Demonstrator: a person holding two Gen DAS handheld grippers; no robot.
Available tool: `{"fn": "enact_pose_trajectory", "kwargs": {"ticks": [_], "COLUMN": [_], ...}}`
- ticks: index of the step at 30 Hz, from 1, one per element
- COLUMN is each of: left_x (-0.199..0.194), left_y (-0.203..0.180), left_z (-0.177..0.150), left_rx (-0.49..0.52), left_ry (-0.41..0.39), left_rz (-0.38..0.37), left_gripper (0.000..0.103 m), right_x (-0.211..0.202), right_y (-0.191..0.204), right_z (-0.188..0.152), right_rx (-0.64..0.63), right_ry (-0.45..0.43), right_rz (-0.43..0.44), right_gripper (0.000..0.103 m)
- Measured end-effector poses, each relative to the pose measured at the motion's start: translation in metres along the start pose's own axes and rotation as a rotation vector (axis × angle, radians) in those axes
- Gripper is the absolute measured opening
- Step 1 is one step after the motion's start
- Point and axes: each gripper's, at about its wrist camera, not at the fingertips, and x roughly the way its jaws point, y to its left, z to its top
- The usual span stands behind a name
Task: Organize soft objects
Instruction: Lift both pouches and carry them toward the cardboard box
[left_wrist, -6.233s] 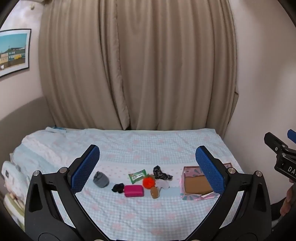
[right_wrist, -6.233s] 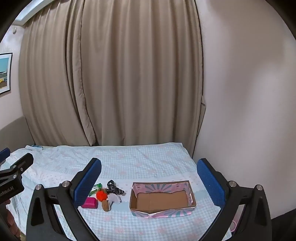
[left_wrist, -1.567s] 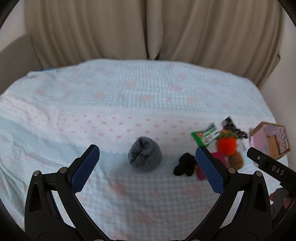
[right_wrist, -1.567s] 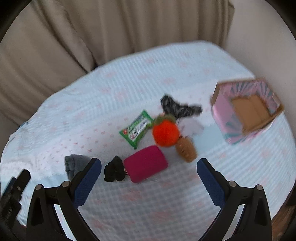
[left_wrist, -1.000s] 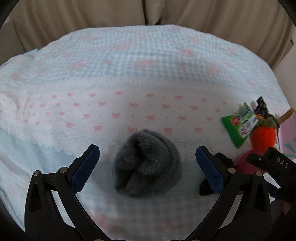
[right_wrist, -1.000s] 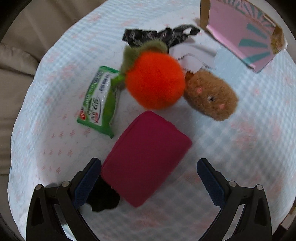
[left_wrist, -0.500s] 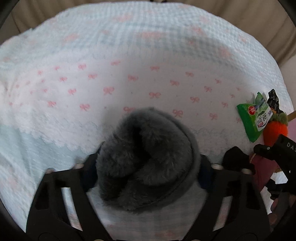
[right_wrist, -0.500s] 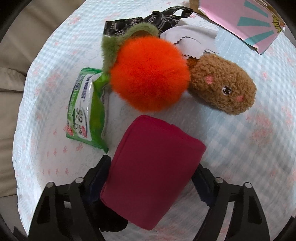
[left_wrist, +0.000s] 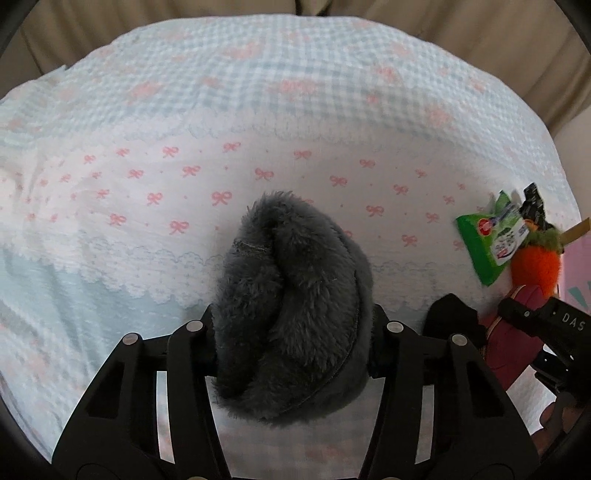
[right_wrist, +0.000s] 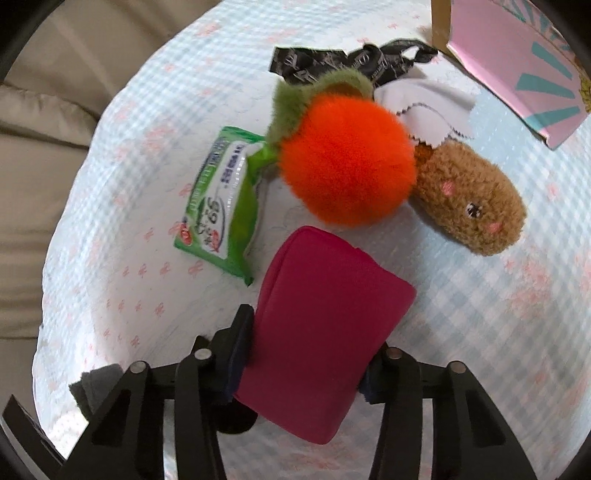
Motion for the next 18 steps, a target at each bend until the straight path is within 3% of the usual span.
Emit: {"fn": "enact_pose_trajectory", "kwargs": {"ticks": [7, 18], "left_x": [-0.058, -0.202], "left_y": [-0.008, -0.056], "left_z": [0.005, 0.009], "left_rx": [0.005, 0.040], "left_ry": [-0.049, -0.156], "left_rz": [-0.006, -0.048], "left_gripper": [0.049, 0.049], "right_x": [-0.066, -0.208], "right_y": [0.008, 0.011], "right_z": [-0.006, 0.013], "right_rx": [-0.075, -0.231], "right_ry": [-0.047, -0.146], "right_rz": [0.040, 0.134], "right_gripper": [0.043, 0.043]}}
